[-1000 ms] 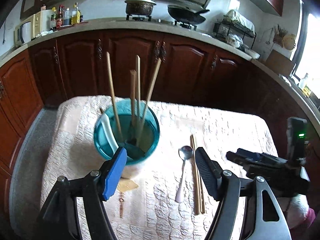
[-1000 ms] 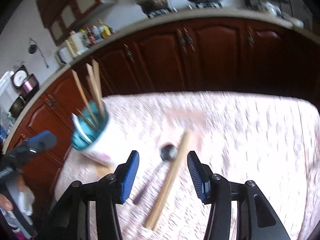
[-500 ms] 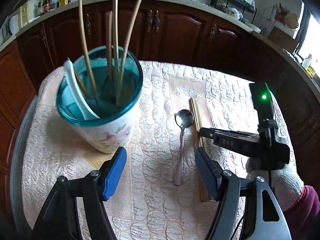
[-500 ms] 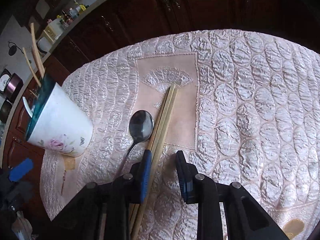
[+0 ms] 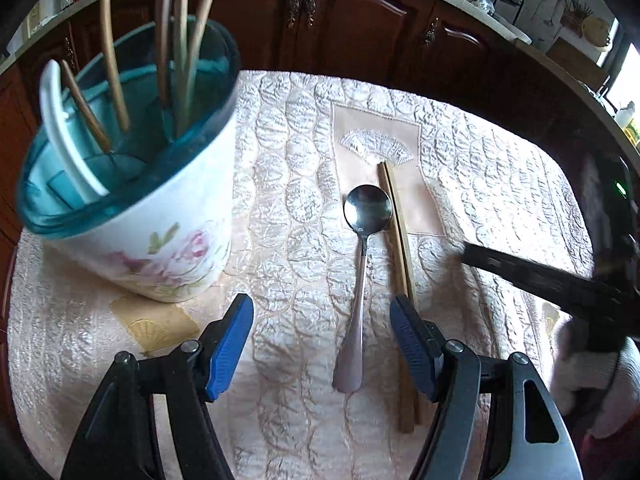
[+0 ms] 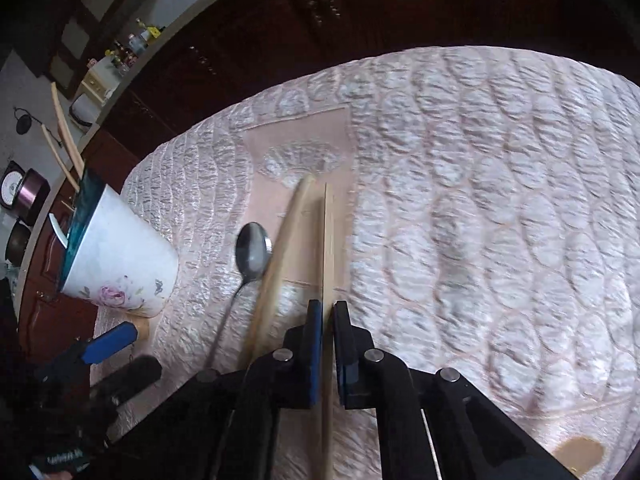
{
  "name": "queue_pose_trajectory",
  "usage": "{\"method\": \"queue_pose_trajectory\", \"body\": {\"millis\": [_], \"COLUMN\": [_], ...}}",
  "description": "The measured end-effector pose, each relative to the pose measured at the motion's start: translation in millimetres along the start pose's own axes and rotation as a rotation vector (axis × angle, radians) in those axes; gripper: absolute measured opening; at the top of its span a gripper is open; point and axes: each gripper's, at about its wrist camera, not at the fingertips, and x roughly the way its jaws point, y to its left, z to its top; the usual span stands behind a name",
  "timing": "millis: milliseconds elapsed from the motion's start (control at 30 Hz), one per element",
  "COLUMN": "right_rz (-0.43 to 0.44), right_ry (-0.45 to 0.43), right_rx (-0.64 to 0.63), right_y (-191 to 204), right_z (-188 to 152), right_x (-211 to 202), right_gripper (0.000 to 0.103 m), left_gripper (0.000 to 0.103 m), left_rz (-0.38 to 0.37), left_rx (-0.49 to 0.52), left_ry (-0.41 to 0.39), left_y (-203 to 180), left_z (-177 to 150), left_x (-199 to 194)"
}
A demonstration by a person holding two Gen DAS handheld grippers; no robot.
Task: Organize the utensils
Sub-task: 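Grasp a chopstick with the right tool while the left tool grasps the pink-handled metal spoon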
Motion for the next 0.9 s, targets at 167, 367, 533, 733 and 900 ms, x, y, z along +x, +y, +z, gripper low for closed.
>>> {"method": "queue_pose_trajectory", "body": {"millis": [167,367,533,733,900], "right_rz": [-0.069,-0.034,-0.010,-0.017,-0.045], "right_ry": [-0.007,-0.022,-0.027,-0.019,-0.011], "right_rx": [0.052,0.048,0.036,0.013,-0.002], "right_y": [-35.4,-35.1,-21.7,-14.9,-24.7], "right_z": [-14.5,-16.4,-11.0,-5.6,-2.8], "right_x": [-25.5,-42.2,-38.3,-23.5,-22.5], "right_gripper": [0.018,0.026,0.026,0.026,0.026], "left_gripper": [0.066,0.015,0.005,0.005,0.014], "left_rz": [0.001,0.031,-0.021,-0.071,-0.121], "left_rx": [-0.008,0.048,0.017,0.025,0.033], "left_ry": [0.019,0.039,0.078,0.177,0.190], "left_y": [-8.0,-19.5,-9.5,5.8,18.7], "left_z": [8.5,8.2,6.9,-34.1,-53.0], "left_x": [25.5,45.6,30.3,1.3,-16.1]}}
